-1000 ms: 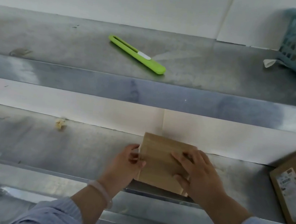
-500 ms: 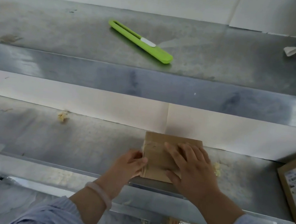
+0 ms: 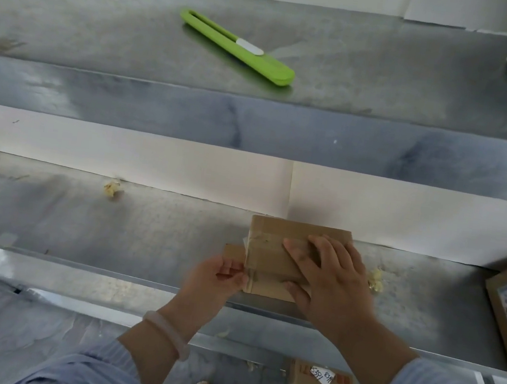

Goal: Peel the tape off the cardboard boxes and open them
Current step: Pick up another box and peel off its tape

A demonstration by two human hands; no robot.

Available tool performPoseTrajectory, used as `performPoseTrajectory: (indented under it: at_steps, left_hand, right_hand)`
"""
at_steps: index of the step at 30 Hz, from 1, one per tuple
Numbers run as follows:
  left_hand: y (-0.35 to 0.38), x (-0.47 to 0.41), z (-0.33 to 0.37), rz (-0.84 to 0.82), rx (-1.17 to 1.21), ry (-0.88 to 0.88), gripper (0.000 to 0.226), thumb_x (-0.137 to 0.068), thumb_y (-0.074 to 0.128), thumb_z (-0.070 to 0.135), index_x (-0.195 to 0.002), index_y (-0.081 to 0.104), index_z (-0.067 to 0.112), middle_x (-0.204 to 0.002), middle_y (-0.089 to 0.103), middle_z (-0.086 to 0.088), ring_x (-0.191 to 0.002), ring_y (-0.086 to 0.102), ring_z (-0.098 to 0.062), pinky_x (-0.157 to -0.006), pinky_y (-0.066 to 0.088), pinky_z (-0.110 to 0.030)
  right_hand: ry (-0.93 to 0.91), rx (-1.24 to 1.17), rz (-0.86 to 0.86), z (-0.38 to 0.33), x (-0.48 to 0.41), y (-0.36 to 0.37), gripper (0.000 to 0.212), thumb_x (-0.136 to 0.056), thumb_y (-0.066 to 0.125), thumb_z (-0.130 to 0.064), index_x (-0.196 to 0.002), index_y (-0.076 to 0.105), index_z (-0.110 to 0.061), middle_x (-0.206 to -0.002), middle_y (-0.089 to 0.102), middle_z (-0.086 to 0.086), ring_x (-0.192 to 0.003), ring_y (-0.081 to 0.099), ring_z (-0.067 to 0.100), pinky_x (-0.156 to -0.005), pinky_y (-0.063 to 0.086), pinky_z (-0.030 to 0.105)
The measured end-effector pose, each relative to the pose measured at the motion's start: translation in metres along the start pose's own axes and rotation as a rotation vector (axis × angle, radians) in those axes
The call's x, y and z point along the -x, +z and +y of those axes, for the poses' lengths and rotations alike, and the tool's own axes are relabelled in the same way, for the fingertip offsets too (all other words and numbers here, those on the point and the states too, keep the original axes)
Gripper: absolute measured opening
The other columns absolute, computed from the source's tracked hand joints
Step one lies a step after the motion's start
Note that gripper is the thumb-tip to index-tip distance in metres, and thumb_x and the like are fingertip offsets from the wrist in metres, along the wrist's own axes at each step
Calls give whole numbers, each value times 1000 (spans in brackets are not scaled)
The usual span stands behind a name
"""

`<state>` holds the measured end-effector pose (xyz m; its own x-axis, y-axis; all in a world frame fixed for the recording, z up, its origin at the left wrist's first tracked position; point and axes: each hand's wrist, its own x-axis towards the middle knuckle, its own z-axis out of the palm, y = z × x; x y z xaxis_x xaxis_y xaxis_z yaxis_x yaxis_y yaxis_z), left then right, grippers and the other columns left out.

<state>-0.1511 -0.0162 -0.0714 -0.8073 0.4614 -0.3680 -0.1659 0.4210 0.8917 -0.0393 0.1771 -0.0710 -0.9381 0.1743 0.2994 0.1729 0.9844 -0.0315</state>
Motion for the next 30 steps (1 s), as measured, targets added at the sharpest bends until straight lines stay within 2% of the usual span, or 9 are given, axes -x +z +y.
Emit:
performPoseTrajectory:
  at_steps: [4,8,10,13,17,19,21,27,30]
  left_hand:
    - [3,6,2,85,-158,89,14,-88,66,14,-78,63,23,-67,64,12,-63,58,3,-59,43,-8]
    - [3,8,4,61,-334,110,13,-93,59,19,-80,59,18,-70,59,5,-67,55,-11,-62,45,-19]
    - [1,9,5,-3,-250,73,15,-95,55,17,-80,57,15,-79,64,-4,-75,60,-20,-72,53,-30]
    - [-5,15,13,-56,-1,51,21,-97,50,8,-77,54,11,-79,64,-4,-75,60,-13,-71,54,-24]
    - [-14,11,30,86,151,142,15,-95,53,7,-81,55,7,-72,65,-2,-70,61,-16,-69,53,-27]
    - [-17,1,37,203,-27,246,13,-91,61,13,-79,58,17,-73,68,3,-72,65,-16,-70,53,-24]
    - [-18,-4,43,265,-212,320,17,-86,68,17,-77,57,26,-74,66,7,-70,62,-7,-62,44,-9]
    - [-19,-12,39,179,-394,438,40,-80,76,19,-107,52,36,-73,64,4,-69,59,-6,-66,45,-8]
    - [-18,-20,36,204,-513,522,7,-81,75,23,-87,71,24,-86,60,9,-78,56,-3,-73,48,-20]
  right_hand:
    - [-4,2,17,0,0,0,62,-83,56,-60,-138,51,-33,-126,56,11,-118,53,32,-106,36,55]
    - [-2,5,15,0,-1,1,62,-83,56,-60,-138,51,-33,-127,56,11,-119,52,33,-106,36,55]
    - [-3,4,16,0,-1,0,62,-83,57,-60,-138,50,-33,-127,56,11,-118,53,33,-105,36,55]
    - [-1,6,11,0,-1,0,63,-82,59,-59,-138,50,-33,-127,56,11,-119,52,33,-105,36,55]
    - [4,13,3,-1,0,0,62,-82,57,-59,-139,49,-34,-127,55,10,-119,52,32,-106,35,55]
    - [4,13,2,-2,0,-1,61,-83,55,-59,-138,50,-34,-127,55,10,-119,52,31,-107,35,55]
    - [3,16,6,-2,0,-1,61,-83,55,-59,-138,50,-34,-127,55,10,-119,52,31,-107,35,54]
    - [4,11,7,-2,0,-1,62,-82,59,-58,-138,50,-34,-126,56,10,-119,52,32,-106,36,54]
    - [12,9,-4,-2,0,-1,62,-83,57,-59,-139,48,-35,-127,55,9,-120,51,32,-106,36,55]
